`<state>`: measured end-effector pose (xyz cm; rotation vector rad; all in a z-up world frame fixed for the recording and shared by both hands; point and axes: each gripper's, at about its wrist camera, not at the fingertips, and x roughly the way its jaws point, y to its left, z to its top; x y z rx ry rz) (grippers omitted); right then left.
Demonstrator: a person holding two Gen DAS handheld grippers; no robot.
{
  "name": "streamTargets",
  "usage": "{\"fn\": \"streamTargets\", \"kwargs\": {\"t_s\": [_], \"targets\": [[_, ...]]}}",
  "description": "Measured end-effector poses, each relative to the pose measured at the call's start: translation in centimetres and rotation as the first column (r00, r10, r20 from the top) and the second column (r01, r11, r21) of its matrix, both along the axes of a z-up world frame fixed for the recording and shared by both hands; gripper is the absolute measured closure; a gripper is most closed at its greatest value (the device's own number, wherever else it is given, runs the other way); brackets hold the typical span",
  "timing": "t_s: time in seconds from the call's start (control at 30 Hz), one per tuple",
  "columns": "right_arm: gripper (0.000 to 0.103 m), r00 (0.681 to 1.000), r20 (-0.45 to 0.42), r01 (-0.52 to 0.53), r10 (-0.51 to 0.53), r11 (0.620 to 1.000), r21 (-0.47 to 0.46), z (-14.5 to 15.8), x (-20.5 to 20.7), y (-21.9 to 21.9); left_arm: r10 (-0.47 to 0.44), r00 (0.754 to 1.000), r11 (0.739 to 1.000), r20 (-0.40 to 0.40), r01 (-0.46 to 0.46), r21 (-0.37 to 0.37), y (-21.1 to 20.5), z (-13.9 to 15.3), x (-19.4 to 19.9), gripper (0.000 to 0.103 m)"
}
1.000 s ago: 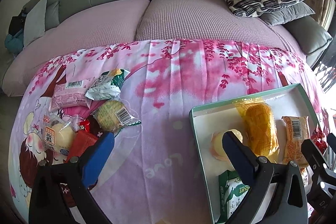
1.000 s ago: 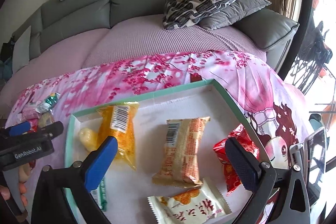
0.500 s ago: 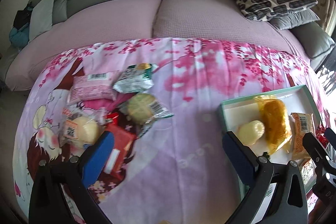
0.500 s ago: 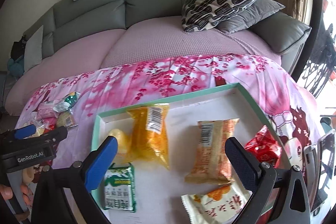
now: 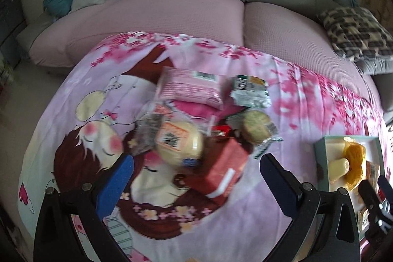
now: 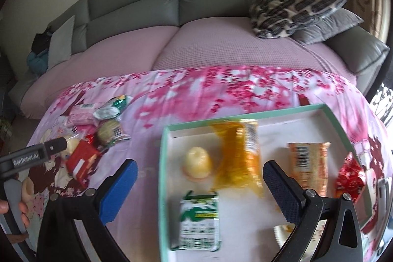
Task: Organize snacks
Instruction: 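Move both tools back to the snack pile, then grasp the bagged round bun with the left tool while the right tool grasps the red package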
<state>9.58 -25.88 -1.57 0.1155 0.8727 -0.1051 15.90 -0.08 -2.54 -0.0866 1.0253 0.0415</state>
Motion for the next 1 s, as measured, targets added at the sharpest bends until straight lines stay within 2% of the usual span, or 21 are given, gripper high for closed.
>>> {"fn": "streamTargets", "kwargs": {"t_s": [0.2,0.43,0.6,0.77,1.0], "targets": [[0.0,0.997,-0.015,-0.073,0.073,0.997,-0.008,-0.7,1.0,3.4,0.077,0.997,0.997,-0.01,-0.077,-0.031,3.8,-0.2,-0.4,0.001],[0.0,0.988,-0.024,-0.151,0.151,0.988,-0.001,-1.6,1.9,6.9,0.116,0.993,0.992,-0.033,-0.118,-0.046,6.2,-1.0,-0.3,0.001],[0.0,0.98,-0.048,-0.192,0.191,0.981,-0.008,-2.6,2.1,8.8,0.123,0.991,0.99,-0.053,-0.126,-0.064,6.9,-1.7,-0.1,0.001],[0.0,0.97,-0.06,-0.235,0.236,0.971,0.034,-3.4,2.1,10.0,0.115,0.99,0.99,-0.081,-0.121,-0.073,6.8,-2.8,0.5,0.001],[0.0,0.965,-0.095,-0.236,0.244,0.967,0.093,-5.0,3.0,11.3,0.123,0.988,0.986,-0.098,-0.132,-0.099,7.3,-3.7,0.8,0.001]]}}
